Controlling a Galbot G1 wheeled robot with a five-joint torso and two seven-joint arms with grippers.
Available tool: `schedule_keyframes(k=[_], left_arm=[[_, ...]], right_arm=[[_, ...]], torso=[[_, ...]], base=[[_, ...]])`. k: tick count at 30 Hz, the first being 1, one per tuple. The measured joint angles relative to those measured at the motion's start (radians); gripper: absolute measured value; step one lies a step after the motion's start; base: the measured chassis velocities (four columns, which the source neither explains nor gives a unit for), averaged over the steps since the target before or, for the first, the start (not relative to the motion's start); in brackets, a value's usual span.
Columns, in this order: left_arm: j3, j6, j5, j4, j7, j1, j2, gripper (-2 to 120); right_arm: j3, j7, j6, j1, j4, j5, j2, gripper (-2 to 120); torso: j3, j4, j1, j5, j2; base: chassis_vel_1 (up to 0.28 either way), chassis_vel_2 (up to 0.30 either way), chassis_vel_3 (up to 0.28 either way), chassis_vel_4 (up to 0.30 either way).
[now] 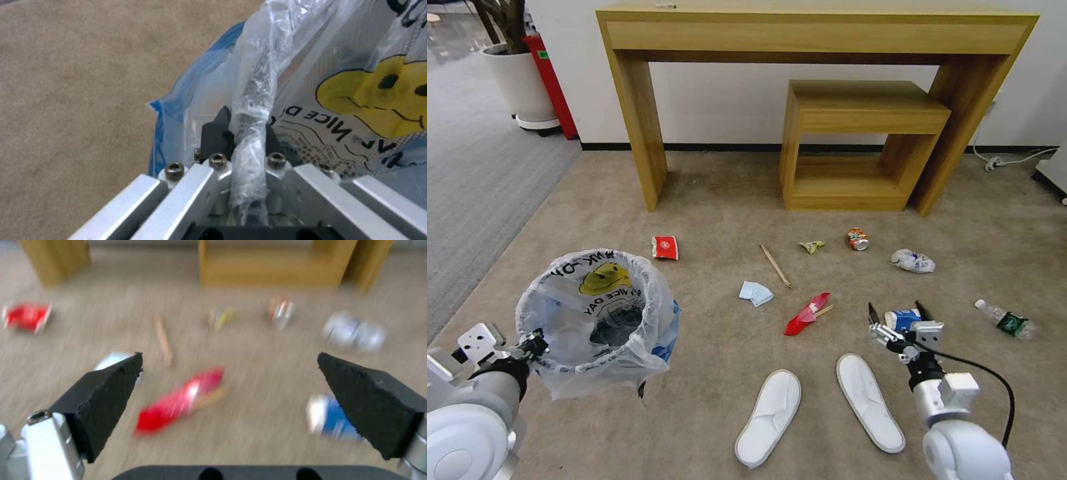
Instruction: Pick up the trash bin and place the garbage on the floor into it.
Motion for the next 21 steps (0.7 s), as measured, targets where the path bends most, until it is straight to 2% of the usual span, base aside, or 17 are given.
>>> schedule_keyframes(k=[2,3,6,7,9,15,21], left_arm=[[0.010,0.000,0.011,0.000,0.000,-0.001,-0.004,1],[0.010,0.000,0.011,0.000,0.000,-0.001,-0.004,1],[0.020,0.000,0.023,-0.003,0.000,-0.003,-0.006,1],[0.020,0.000,0.023,-0.003,0.000,-0.003,-0.006,1],[0.022,0.000,0.028,-0.003,0.000,-0.003,-0.006,1],[0.033,-0.001,0.053,-0.002,0.000,-0.002,-0.014,1],[0.063,-0.001,0.085,-0.012,0.000,0.005,-0.038,1]], right_arm=[[-0.026,0.008,-0.150,0.035,-0.024,0.055,-0.035,100],[-0.026,0.008,-0.150,0.035,-0.024,0.055,-0.035,100],[-0.075,0.035,-0.310,0.089,-0.080,0.122,-0.059,100],[-0.075,0.035,-0.310,0.089,-0.080,0.122,-0.059,100],[-0.103,0.038,-0.397,0.122,-0.111,0.142,-0.065,100],[-0.156,-0.017,-0.431,0.184,-0.198,0.115,-0.066,100],[-0.184,-0.074,-0.425,0.255,-0.328,0.135,-0.017,100]], torso=[[0.000,0.0000,0.000,0.0000,0.000],[0.000,0.0000,0.000,0.0000,0.000],[0.000,0.0000,0.000,0.0001,0.000],[0.000,0.0000,0.000,0.0001,0.000],[0.000,0.0001,0.000,0.0002,0.000],[0.000,0.0001,0.000,-0.0001,0.000],[0.000,0.0000,0.000,0.0000,0.000]], base=[[0.000,0.000,0.000,0.000],[0.000,0.000,0.000,0.000],[0.000,0.000,0.000,0.000],[0.000,0.000,0.000,0.000],[0.000,0.000,0.000,0.000],[0.000,0.000,0.000,0.000],[0.000,0.000,0.000,0.000]])
